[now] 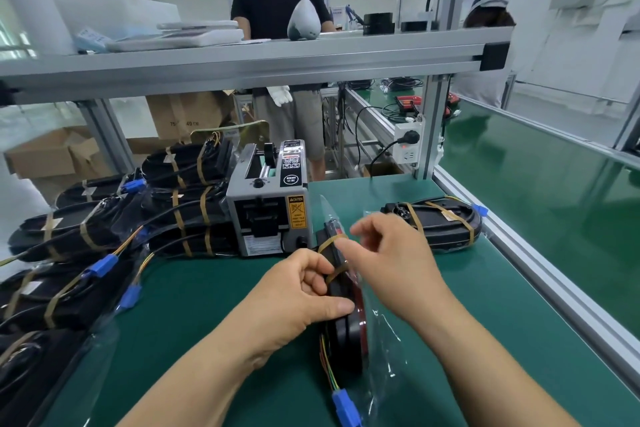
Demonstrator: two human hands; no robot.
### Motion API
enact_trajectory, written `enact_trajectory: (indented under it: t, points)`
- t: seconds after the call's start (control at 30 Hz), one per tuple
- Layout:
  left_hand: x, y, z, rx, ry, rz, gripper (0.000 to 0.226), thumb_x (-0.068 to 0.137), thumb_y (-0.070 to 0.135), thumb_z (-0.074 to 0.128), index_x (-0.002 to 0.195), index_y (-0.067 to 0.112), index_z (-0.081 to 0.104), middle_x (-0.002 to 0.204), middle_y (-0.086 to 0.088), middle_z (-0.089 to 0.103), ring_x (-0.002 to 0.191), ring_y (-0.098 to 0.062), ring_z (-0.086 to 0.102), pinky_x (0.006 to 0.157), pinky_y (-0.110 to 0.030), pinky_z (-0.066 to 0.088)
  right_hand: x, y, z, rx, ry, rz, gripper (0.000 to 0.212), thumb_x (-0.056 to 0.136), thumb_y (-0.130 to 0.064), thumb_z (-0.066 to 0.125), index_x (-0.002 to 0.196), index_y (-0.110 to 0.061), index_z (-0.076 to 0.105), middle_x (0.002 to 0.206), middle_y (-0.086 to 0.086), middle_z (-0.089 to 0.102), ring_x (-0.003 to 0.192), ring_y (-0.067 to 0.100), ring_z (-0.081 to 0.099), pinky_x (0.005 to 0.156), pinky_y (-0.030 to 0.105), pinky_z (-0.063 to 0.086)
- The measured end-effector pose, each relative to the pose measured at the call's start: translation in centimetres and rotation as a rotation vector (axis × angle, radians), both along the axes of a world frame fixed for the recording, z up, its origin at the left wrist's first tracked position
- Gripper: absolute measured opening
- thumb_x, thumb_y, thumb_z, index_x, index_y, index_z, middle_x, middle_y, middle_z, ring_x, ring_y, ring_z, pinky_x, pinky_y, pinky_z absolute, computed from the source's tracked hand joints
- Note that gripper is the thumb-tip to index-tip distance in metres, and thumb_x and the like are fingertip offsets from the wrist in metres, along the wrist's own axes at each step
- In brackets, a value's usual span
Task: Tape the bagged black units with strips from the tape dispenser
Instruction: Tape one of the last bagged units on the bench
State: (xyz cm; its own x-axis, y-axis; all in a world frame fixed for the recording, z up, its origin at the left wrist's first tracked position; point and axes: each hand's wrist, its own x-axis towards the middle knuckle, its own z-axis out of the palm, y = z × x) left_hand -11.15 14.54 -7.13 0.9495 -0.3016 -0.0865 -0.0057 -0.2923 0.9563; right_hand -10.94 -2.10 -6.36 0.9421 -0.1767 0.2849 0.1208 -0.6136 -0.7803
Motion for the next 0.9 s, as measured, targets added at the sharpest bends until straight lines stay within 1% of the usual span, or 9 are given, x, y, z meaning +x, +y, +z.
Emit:
enact_trajectory:
  t: [0.1,0.2,0.33,0.4,0.5,0.63,0.7,0.8,0.9]
  points:
    - [-0.2,-0.5,0.0,0.019,-0.032,0.008,0.053,0.054,0.03,0.089,0.099,0.022,0.062,0.081,0.005,0.054,0.059,-0.001,0.046,0.059,-0.015,0.043,4.0,1.5,1.4,-0.174,0.079,0.013,0.031,0.079,-0.044,0.074,0.096,-0.027,0.053,0.1,-0.006,0.055,0.089,0.015,0.056,0.079,0.033,0.046]
    - [-0.3,-0.8,-0.1,0.028,-0.053,0.021,0.046,0.063,0.022,0.091,0.099,0.022,0.062,0.081,0.004,0.053,0.056,0.002,0.044,0.058,-0.014,0.043,6.7,2.8,1.8,-0.332,0.138,-0.038,0.049,0.079,-0.046,0.073,0.108,-0.017,0.048,0.111,0.001,0.052,0.099,0.024,0.056,0.075,0.034,0.044]
    - [-0.4,-0.6,-0.2,0.028,-0.052,0.027,0.049,0.057,0.03,0.088,0.097,0.024,0.062,0.08,0.006,0.054,0.055,0.002,0.044,0.057,-0.013,0.042,8.0,3.4,0.8,-0.442,0.146,-0.077,0.031,0.089,-0.039,0.059,0.1,-0.015,0.044,0.113,0.008,0.058,0.101,0.031,0.06,0.071,0.033,0.037]
    - [-0.5,-0.5,-0.2,0.033,-0.042,0.025,0.047,0.059,0.029,0.089,0.097,0.024,0.061,0.08,0.006,0.054,0.056,0.001,0.044,0.058,-0.015,0.042,8.2,3.6,0.5,-0.471,0.12,-0.08,0.022,0.095,-0.036,0.05,0.101,-0.014,0.05,0.112,0.009,0.062,0.102,0.032,0.06,0.071,0.034,0.036]
    - [-0.6,-0.2,-0.2,0.042,-0.033,0.015,0.046,0.06,0.029,0.089,0.097,0.025,0.062,0.078,0.009,0.054,0.058,-0.002,0.044,0.059,-0.017,0.043,8.2,3.6,0.3,-0.473,0.081,-0.097,0.026,0.102,-0.033,0.042,0.107,-0.011,0.055,0.111,0.009,0.063,0.103,0.032,0.06,0.071,0.033,0.034]
    - [-0.2,0.7,0.0,-0.012,-0.016,-0.083,0.038,0.058,0.038,0.085,0.09,0.027,0.066,0.07,0.018,0.058,0.061,-0.004,0.049,0.061,-0.016,0.046,8.1,3.3,0.0,-0.44,0.052,-0.11,0.027,0.105,-0.037,0.038,0.098,-0.013,0.05,0.107,0.01,0.063,0.1,0.033,0.061,0.069,0.033,0.033]
    - [1.7,1.6,-0.1,-0.155,0.018,0.041,0.014,0.075,0.031,0.082,0.077,0.022,0.071,0.068,0.009,0.062,0.056,-0.005,0.052,0.056,-0.016,0.046,8.4,2.8,-0.1,-0.403,0.069,-0.111,0.029,0.106,-0.037,0.035,0.091,-0.015,0.044,0.102,0.011,0.062,0.095,0.034,0.058,0.069,0.034,0.031]
    - [6.6,3.5,-0.7,-0.376,0.184,0.496,0.019,0.092,0.027,0.067,0.077,0.017,0.07,0.065,0.003,0.063,0.047,-0.005,0.05,0.049,-0.018,0.045,8.5,2.3,-0.2,-0.332,0.099,-0.118,0.035,0.106,-0.037,0.031,0.079,-0.016,0.036,0.084,0.005,0.05,0.078,0.03,0.045,0.067,0.036,0.03]
    - [10.3,4.3,-1.3,-0.485,0.315,0.671,0.017,0.096,0.025,0.063,0.083,0.015,0.068,0.058,0.006,0.062,0.043,-0.002,0.05,0.045,-0.017,0.042,8.4,2.3,-0.6,-0.301,0.079,-0.12,0.038,0.107,-0.036,0.029,0.074,-0.019,0.034,0.074,0.0,0.042,0.075,0.028,0.044,0.066,0.035,0.03]
